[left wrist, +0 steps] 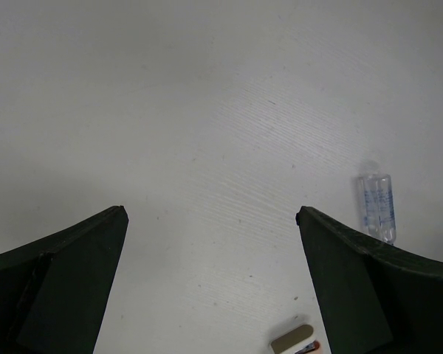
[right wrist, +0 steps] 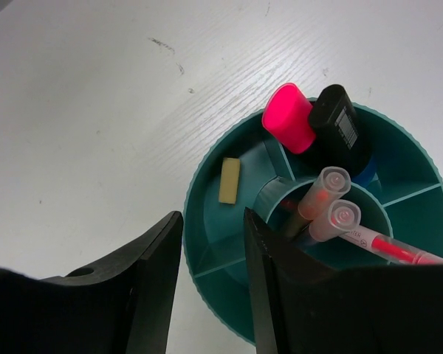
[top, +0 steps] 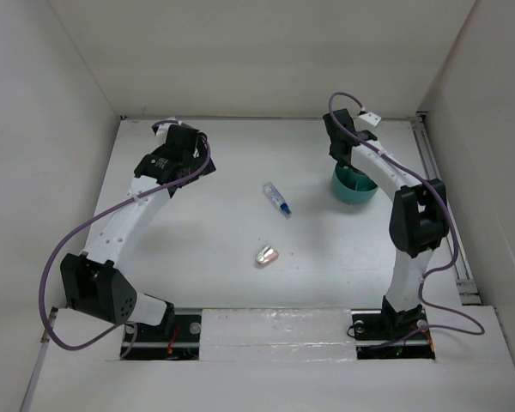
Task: Sort the stationery into containers
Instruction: Place the stationery in the storage box.
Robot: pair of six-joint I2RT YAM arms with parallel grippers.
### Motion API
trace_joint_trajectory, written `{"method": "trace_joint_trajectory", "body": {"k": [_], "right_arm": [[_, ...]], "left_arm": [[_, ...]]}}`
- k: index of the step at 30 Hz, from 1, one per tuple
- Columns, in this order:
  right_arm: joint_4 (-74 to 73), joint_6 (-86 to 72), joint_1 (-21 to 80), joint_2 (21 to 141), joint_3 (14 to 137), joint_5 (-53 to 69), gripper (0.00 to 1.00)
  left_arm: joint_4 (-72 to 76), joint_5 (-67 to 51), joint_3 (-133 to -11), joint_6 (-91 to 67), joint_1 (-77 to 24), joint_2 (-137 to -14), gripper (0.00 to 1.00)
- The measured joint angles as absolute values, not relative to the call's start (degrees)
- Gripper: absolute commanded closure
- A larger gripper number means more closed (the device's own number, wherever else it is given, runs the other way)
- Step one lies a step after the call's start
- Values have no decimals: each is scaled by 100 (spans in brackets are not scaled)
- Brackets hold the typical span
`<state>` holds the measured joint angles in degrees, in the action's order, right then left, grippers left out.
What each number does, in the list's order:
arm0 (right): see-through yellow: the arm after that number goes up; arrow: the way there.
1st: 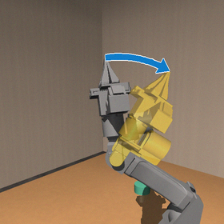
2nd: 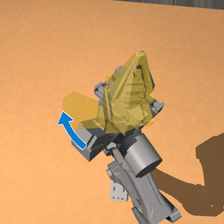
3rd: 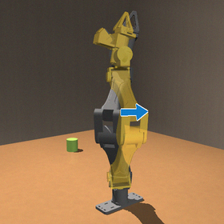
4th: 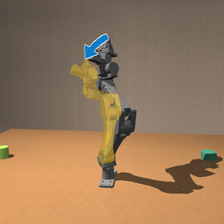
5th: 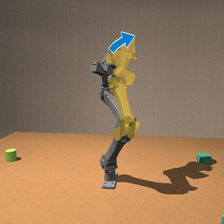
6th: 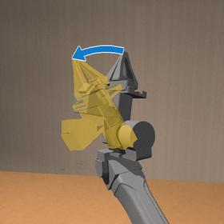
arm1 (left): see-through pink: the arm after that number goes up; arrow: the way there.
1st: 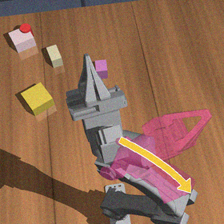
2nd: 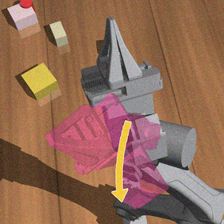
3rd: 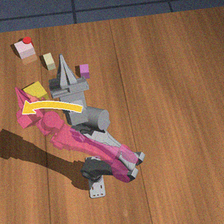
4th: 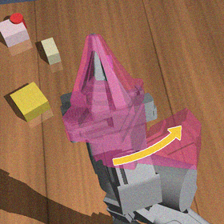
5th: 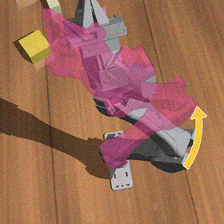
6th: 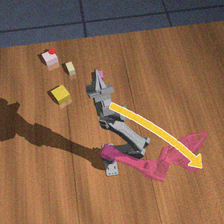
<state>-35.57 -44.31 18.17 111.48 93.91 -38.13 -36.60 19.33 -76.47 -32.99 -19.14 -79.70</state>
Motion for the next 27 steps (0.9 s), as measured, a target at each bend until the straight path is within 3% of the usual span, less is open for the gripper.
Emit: {"method": "trace_joint_trajectory", "body": {"k": [11, 20, 27], "right_arm": [[-3409, -4117, 1850, 11163, 9439, -3583, 55], [-2884, -3109, 2324, 11295, 9695, -3028, 30], [-2480, -2464, 2932, 10847, 8958, -2344, 28]], "left_arm": [[-3642, 1896, -7647, -3249, -1914, -7968, 0], [-3627, 1892, -7570, -3238, -1914, -7959, 0], [-3636, 2018, -7555, -3269, -1914, -7959, 0]]}}
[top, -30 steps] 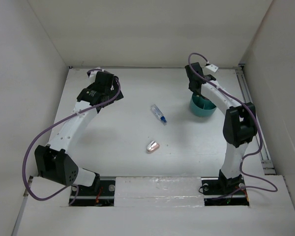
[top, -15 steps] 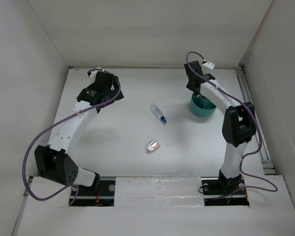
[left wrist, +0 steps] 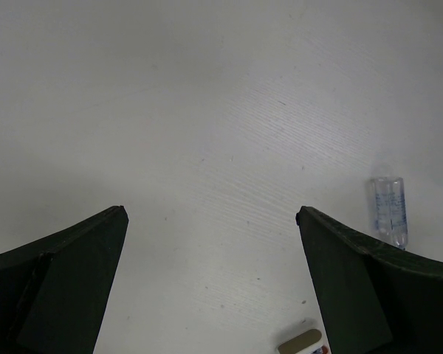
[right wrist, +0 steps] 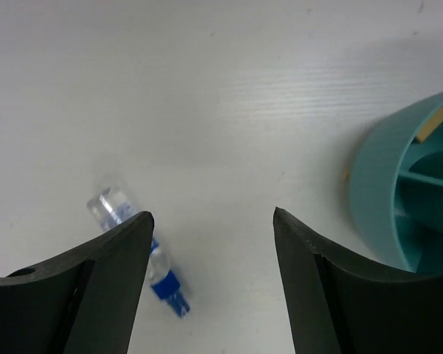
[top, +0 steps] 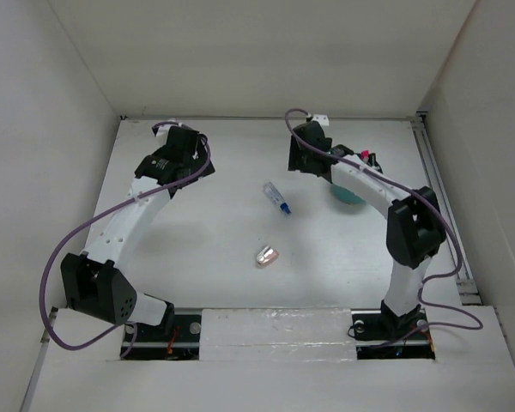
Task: Sort the stationery into containers
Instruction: Place the stationery in the storage box, then pick up the stapler from the center of the board.
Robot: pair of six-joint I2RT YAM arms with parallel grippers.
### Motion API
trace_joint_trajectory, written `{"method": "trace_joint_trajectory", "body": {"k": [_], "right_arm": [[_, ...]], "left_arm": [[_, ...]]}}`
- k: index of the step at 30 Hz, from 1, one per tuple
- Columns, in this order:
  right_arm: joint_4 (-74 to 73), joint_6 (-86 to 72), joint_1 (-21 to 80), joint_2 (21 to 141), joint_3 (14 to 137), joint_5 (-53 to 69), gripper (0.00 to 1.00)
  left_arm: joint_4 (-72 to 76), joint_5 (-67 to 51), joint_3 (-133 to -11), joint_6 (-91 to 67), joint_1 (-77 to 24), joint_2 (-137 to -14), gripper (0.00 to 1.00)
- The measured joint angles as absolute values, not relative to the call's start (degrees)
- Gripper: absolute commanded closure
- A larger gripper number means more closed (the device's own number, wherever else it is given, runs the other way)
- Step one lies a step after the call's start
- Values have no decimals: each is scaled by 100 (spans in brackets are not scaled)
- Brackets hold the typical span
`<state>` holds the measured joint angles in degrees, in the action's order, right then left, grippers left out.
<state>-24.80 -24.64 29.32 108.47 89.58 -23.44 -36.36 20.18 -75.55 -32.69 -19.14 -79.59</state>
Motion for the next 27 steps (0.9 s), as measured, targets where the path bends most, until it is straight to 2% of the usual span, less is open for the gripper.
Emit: {"method": "trace_joint_trajectory", "body": {"k": [10, 14, 18, 23, 27], "right_arm": [[-2368, -2447, 4329, 8726, 7111, -2362, 28], [-2460, -2773, 4582, 7642, 6243, -2545, 28], [-2729, -2978, 4641, 6866, 6025, -2711, 27], [-3017, -3022, 4757, 6077, 6038, -2801, 14], [-3151, -2906, 4772, 5564, 6099, -2683, 0]], "left_arm": [[-3463, 1675, -7459, -3188, -1914, -7891, 0], [-3140, 982, -7116, -2978, -1911, -7651, 0], [-2897, 545, -6643, -2827, -2318, -7452, 0], [-2842, 766, -6488, -2888, -4036, -7614, 0], [-2515, 799, -6239, -3063, -4786, -7902, 0]]}}
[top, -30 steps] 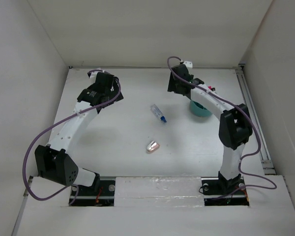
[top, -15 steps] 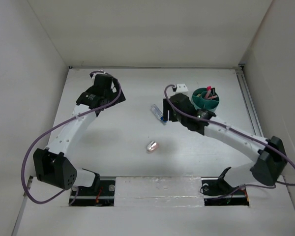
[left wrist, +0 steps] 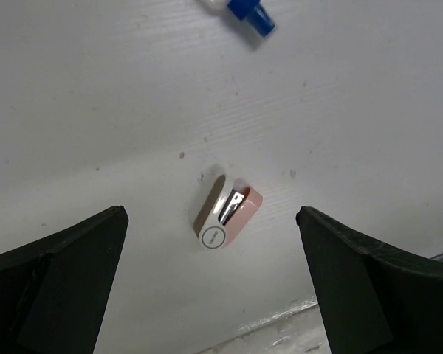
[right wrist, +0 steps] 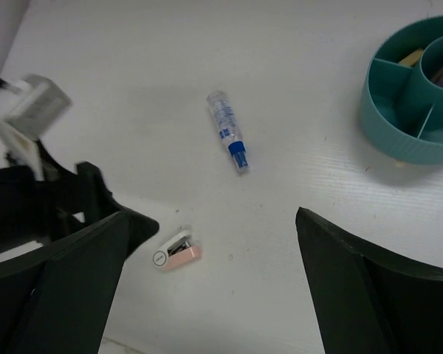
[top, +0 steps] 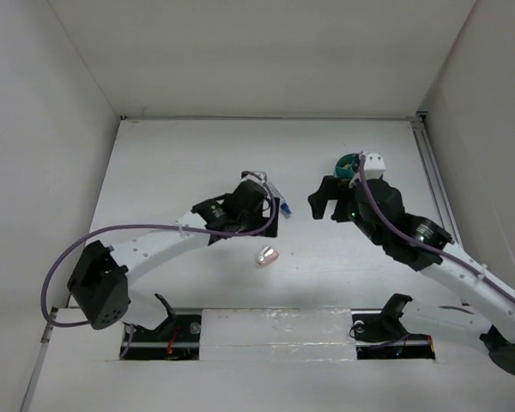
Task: Sort the stationery into containers
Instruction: Pick up the stapler from the center of the board.
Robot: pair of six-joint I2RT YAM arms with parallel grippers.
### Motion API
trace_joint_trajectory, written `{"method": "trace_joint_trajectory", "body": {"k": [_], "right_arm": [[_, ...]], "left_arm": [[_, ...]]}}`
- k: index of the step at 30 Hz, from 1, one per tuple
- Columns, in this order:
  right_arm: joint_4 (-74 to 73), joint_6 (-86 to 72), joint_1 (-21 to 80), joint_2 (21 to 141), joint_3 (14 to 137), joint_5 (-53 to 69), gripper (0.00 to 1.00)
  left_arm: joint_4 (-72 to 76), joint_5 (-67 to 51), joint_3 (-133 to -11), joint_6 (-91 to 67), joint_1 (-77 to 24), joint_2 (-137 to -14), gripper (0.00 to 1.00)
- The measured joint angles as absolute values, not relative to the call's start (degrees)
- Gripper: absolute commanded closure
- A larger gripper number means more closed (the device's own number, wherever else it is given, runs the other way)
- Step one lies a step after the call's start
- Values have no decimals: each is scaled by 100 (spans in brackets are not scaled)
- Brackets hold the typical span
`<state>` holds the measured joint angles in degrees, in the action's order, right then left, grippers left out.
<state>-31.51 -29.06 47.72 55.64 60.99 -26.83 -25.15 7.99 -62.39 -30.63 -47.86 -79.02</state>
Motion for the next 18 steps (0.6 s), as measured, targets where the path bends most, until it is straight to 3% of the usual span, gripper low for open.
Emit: {"method": "trace_joint_trajectory", "body": {"k": [9, 18], "right_arm": [[-3173, -2517, 4772, 4683, 6235, -1922, 0], [-3157, -2353, 4772, 4654, 6200, -1321, 0]], "left_arm": [[-784, 624, -4147, -3183, -5100, -7889, 0], [104, 624, -3765, -3041, -5196, -7898, 0]]}}
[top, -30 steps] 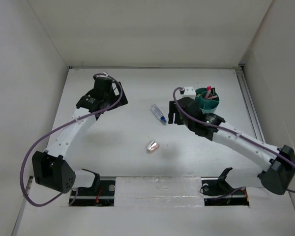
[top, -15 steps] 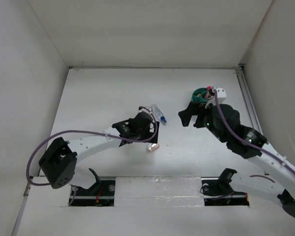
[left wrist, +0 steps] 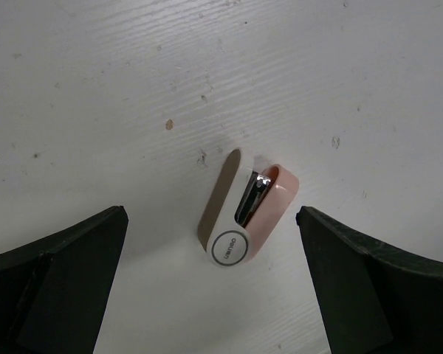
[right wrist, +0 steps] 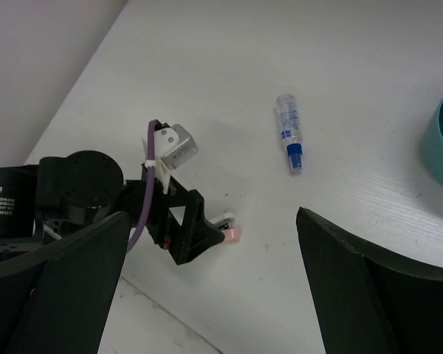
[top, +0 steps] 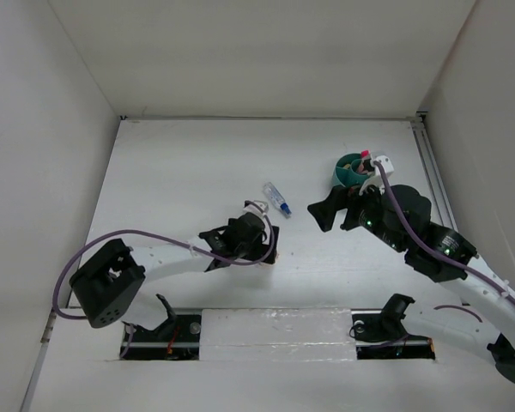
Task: Sort the stationery into containers
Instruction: Pick up the stapler from the center of the board.
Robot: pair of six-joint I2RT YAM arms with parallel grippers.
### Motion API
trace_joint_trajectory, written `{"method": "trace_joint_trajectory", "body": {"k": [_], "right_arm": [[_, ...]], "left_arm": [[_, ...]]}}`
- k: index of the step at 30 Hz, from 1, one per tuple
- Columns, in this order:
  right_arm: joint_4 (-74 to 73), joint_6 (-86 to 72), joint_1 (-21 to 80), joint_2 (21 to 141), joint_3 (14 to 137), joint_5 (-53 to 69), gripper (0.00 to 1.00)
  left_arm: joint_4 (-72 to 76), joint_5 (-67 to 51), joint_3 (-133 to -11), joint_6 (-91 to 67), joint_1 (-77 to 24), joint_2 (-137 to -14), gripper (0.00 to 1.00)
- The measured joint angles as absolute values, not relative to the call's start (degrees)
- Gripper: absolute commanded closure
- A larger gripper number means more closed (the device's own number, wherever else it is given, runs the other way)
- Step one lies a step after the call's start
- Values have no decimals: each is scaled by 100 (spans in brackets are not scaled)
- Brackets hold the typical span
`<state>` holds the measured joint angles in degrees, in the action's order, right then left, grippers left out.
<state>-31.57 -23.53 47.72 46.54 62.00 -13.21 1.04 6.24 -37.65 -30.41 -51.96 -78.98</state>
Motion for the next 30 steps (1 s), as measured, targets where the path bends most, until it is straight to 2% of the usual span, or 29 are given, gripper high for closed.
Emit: {"method": "trace_joint_trajectory", "body": {"k": [7, 13, 15, 20, 23, 25, 30], "right_arm": [[-3122, -2283, 4772, 4744, 6195, -1186, 0], [-3122, -2263, 4772, 4812, 6187, -1081, 0], [-3122, -2263, 4772, 4812, 6187, -1055, 0], [-3122, -2263, 4772, 4812, 6187, -1041, 0], [-3122, -2263, 4772, 4812, 6187, -1041, 0], [-3122, -2263, 4772, 4812, 6187, -1041, 0], [-3122, -2263, 4772, 4812, 6187, -1041, 0]], "left_arm": [[-10, 1267, -4143, -2943, -5951, -8632, 0], [-45, 1492, -4195, -2989, -6101, -8715, 0], [-69, 1544, -4246, -3000, -6110, -8770, 6], [-84, 1605, -4342, -2995, -6110, -8882, 11], [-95, 1612, -4348, -2995, -6110, -8884, 17], [-113, 1616, -4348, -2991, -6108, -8884, 18], [-161, 1612, -4372, -2987, -6108, -8899, 25]]}}
